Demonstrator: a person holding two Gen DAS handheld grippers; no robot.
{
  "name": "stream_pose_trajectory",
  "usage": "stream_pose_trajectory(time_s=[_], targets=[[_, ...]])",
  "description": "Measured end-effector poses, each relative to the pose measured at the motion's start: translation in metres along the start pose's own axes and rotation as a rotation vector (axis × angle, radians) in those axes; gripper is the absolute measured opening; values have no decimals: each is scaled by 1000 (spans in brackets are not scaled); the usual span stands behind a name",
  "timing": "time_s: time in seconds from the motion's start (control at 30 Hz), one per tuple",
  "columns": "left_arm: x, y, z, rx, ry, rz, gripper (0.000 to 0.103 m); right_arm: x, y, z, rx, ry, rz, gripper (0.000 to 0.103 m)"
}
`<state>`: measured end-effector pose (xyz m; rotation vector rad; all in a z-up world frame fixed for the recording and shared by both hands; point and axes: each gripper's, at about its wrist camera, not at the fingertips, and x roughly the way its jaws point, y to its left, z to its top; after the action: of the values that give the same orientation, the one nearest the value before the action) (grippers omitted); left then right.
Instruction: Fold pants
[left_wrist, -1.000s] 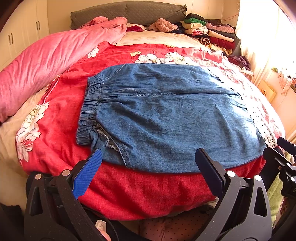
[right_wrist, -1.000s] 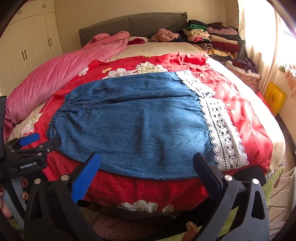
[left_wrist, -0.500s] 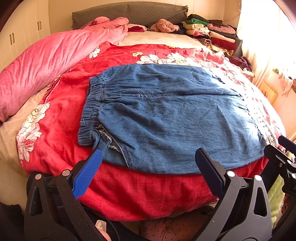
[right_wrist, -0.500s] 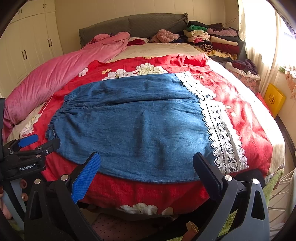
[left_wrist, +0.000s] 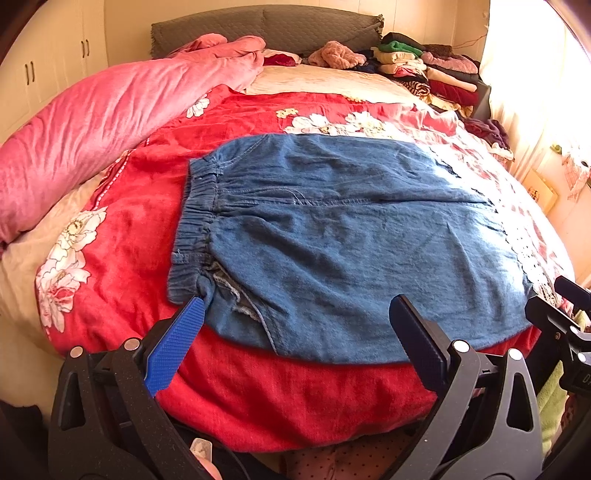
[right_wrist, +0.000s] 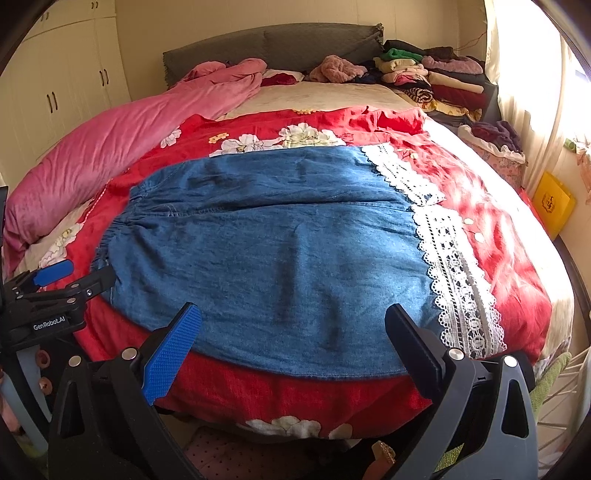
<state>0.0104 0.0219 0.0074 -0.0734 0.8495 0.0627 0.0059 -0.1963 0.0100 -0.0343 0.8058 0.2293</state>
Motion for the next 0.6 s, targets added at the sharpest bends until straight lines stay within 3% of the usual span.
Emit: stream_pose_trajectory(time_s=[0.6], targets=[[44, 65, 60, -110, 10, 78, 94, 63, 26, 67, -156, 43, 18, 99]])
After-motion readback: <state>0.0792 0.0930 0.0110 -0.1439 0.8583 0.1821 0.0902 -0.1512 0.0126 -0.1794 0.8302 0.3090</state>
